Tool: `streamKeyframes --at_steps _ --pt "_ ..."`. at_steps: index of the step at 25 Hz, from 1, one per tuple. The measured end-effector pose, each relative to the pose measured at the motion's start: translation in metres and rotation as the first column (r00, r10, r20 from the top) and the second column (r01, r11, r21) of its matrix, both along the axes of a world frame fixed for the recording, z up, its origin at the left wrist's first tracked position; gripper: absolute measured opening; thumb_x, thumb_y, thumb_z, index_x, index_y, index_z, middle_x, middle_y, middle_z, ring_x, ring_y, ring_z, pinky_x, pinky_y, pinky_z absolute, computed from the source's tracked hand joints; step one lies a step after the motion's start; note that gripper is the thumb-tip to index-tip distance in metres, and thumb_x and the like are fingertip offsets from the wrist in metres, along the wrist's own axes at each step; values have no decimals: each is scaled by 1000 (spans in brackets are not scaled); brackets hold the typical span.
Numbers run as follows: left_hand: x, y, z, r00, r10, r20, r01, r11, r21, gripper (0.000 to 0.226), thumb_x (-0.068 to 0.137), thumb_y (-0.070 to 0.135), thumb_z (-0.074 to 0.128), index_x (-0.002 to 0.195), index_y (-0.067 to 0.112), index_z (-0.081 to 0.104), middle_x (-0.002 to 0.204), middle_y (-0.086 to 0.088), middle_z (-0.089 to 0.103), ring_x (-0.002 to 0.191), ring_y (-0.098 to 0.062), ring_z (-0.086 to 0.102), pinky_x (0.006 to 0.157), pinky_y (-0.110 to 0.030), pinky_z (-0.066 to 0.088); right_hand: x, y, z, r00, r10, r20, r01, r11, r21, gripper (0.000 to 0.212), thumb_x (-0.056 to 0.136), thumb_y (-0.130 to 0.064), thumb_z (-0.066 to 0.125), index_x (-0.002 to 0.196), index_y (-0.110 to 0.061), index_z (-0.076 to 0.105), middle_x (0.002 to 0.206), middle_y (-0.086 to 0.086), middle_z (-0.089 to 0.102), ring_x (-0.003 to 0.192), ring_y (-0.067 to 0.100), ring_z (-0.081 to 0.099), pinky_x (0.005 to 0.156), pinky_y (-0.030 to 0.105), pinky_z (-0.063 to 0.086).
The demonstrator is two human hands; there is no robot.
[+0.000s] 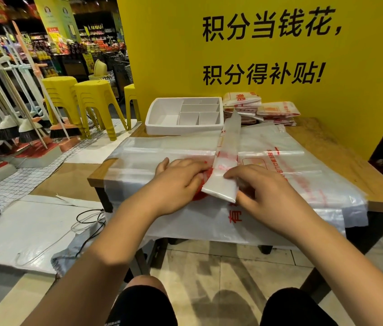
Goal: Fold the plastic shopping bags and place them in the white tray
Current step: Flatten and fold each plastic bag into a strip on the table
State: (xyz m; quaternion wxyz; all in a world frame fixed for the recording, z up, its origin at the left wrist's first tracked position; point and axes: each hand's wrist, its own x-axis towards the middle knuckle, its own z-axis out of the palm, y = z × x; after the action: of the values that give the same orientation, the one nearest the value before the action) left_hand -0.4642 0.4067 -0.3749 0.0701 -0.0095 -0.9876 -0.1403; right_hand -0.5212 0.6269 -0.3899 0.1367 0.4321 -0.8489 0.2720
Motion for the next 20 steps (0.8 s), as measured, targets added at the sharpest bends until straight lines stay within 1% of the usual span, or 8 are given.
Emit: streamKeyframes --at_steps 3,5,7,9,12,14,16,20 --pt "-11 -6 11 995 -34 92 40 997 -69 45 107 33 30 152 40 34 158 18 34 148 -5 23 122 -52 -3 3 6 2 999 40 19 -40 999 -4 36 87 -33 53 119 -23 67 117 -8 67 104 10 61 89 25 48" --pt "-19 -6 14 993 -33 110 39 998 -51 46 107 32 30 152 39 34 158 16 34 148 -7 24 122 -51 -2 0 9 1 998 53 24 -53 999 -13 33 88 -30 56 119 -24 67 121 -9 65 111 9 59 94 24 46" --pt "-21 -1 10 999 -19 51 21 999 -35 44 106 31 33 150 36 37 156 13 38 146 -9 27 122 -46 2 -4 11 -1 998 48 27 -47 998 -37 31 89 -26 60 119 -27 67 122 -10 60 116 9 55 97 25 45" --pt "-16 1 2 993 -40 -115 36 999 -35 41 105 32 40 146 34 43 150 11 44 141 -11 33 119 -39 10 -8 14 -1 998 46 40 -43 997 -56 30 89 -20 62 118 -28 68 120 -11 57 116 8 53 97 25 45" --pt "-4 3 -7 919 -207 -335 238 970 52 39 99 25 57 137 29 55 138 11 51 132 -7 42 111 -26 27 -11 17 1 998 64 14 -63 997 -32 32 89 -12 65 118 -28 68 117 -12 59 114 8 55 96 26 45" --pt "-4 4 -8 894 -290 -342 355 923 146 37 96 15 62 132 24 62 135 8 54 130 -3 46 109 -17 34 -13 20 3 996 84 -18 -85 996 -3 33 89 -13 66 118 -28 67 116 -13 62 111 9 57 94 26 45" --pt "-4 3 -7 885 -319 -338 388 908 158 33 94 12 65 125 20 68 127 7 60 121 -2 53 103 -15 39 -12 21 6 997 82 -3 -82 997 1 28 92 -20 64 118 -30 66 112 -15 64 108 6 58 90 23 45" --pt "-5 3 -2 913 -288 -289 353 913 206 28 91 30 72 117 20 71 113 10 64 107 -2 58 92 -19 47 -14 17 10 1000 10 16 -9 997 -72 18 94 -29 61 110 -25 68 99 -13 68 93 5 58 78 12 40"
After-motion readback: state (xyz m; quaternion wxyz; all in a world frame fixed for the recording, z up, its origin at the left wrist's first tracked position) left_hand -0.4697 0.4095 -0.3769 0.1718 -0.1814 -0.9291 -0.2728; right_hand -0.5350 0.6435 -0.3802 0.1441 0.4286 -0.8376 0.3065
